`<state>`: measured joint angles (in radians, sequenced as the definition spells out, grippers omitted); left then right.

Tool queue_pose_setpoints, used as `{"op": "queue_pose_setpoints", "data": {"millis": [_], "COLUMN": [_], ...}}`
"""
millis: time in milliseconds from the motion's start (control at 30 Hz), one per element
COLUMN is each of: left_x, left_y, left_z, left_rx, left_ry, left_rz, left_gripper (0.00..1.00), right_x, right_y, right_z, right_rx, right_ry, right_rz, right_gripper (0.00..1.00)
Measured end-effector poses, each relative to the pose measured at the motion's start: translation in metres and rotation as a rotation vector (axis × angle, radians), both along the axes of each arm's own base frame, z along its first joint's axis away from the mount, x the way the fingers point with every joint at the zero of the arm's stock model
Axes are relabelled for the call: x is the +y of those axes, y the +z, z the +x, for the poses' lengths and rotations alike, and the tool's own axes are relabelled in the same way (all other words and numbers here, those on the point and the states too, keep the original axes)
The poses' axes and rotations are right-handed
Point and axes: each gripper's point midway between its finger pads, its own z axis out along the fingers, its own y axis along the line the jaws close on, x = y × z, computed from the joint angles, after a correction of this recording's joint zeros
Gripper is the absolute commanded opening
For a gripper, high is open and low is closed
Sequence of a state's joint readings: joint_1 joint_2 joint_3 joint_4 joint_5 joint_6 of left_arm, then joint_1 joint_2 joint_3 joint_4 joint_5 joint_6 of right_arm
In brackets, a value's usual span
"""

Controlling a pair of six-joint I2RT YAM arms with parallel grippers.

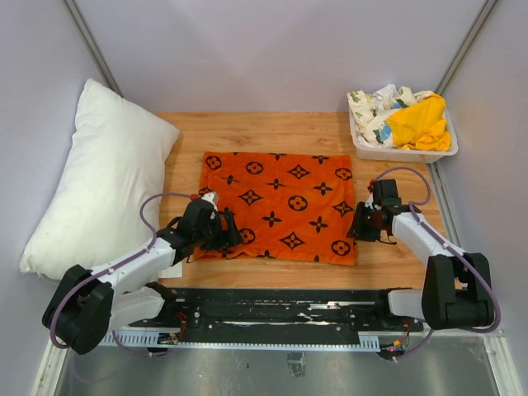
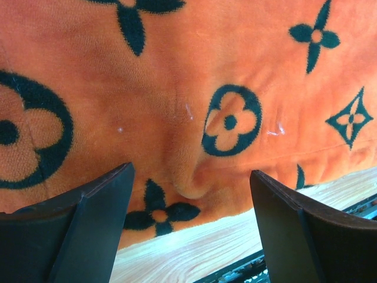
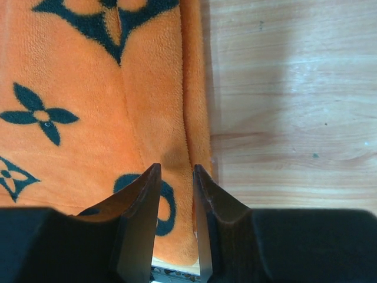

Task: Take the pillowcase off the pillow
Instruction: Fold the pillowcase at the center of the board.

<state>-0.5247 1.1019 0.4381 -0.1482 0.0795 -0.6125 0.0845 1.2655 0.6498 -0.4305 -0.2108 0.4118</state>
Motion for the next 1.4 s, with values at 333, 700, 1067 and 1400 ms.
{"op": "queue_pose_setpoints", "data": {"millis": [333, 700, 1067, 1400], "left_x": [0.002, 0.007, 0.019, 0.022], "left_y": [-0.002, -0.001, 0.002, -0.003], "left_z": [-0.001, 0.000, 0.007, 0.004], "left_rx": [0.005, -0.003, -0.004, 0.007], "left_ry": [0.004, 0.023, 0.090, 0.100], "left_rz": [0.011, 0.029, 0.023, 0.030], "left_gripper": [0.85, 0.87, 0.88, 0.88], "right_x": [0.008, 0.006, 0.006, 0.006], "right_y": [-0.014, -0.012, -0.014, -0.015], "right_z": [0.001, 0.001, 0.001, -0.004], "right_rx": [0.040, 0.021, 0.018, 0.028], "right_ry": [0.021, 0.015, 0.011, 0.002], "right_rz": [0.041, 0.026, 0.027, 0.032], "right_gripper": [0.26, 0.47, 0.38, 0.02]}}
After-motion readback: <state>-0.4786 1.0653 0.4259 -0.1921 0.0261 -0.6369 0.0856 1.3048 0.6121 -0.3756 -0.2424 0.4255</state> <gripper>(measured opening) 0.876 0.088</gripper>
